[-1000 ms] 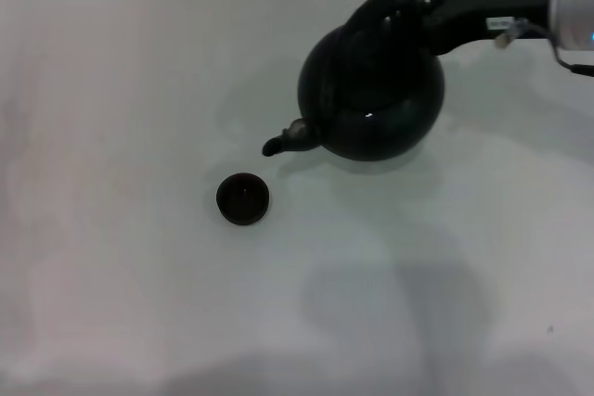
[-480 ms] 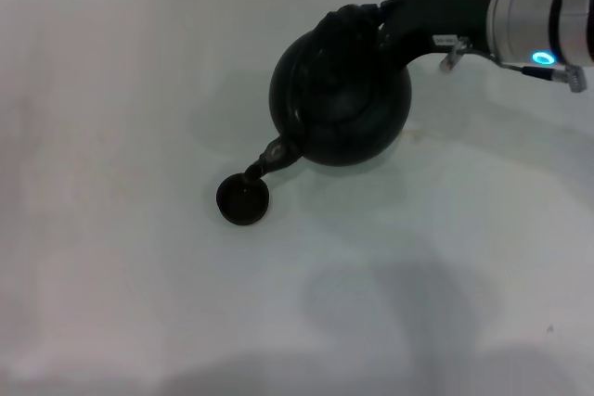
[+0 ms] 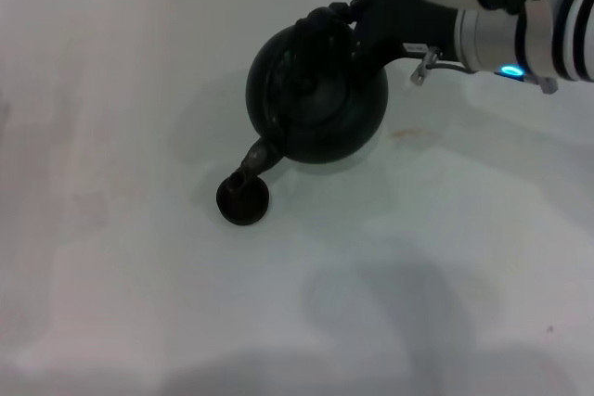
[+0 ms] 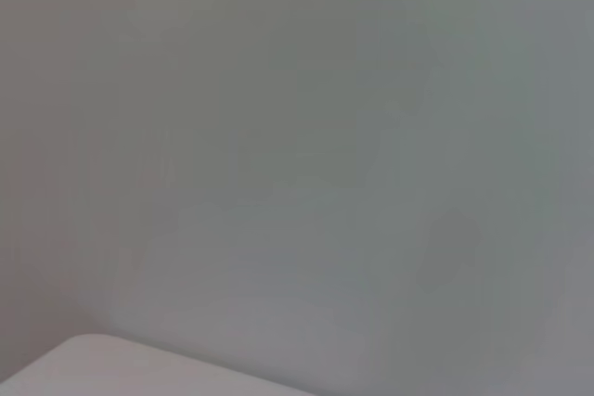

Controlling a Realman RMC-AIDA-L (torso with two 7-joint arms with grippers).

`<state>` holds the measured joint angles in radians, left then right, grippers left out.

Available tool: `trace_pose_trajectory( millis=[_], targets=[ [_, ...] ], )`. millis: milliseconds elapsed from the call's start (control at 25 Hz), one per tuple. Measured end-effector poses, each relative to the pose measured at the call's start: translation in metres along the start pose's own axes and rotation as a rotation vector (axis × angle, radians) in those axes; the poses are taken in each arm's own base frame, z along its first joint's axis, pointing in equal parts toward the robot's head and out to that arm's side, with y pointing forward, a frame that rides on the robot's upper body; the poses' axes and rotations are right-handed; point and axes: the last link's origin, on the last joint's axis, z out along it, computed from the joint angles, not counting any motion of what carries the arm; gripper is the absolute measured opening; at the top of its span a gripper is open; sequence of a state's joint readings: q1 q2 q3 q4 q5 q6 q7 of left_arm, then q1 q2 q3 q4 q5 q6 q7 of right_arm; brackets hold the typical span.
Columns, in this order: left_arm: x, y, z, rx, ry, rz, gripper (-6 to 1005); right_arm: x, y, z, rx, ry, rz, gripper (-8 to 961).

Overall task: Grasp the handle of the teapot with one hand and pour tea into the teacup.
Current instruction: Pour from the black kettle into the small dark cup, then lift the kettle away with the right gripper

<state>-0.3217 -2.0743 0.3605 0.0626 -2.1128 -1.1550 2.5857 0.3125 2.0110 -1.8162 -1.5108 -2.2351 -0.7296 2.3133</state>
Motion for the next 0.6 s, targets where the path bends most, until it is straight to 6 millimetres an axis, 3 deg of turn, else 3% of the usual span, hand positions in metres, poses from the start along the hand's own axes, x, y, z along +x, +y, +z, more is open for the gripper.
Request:
trace_pose_trajectory(
  millis=[600],
  targets=[
    [0.0007,0.0002,0.0009,0.0,0.003,0.0,887,0.0028,0.0096,0.0043,0.051,-0.054,-0.174,180]
  ],
)
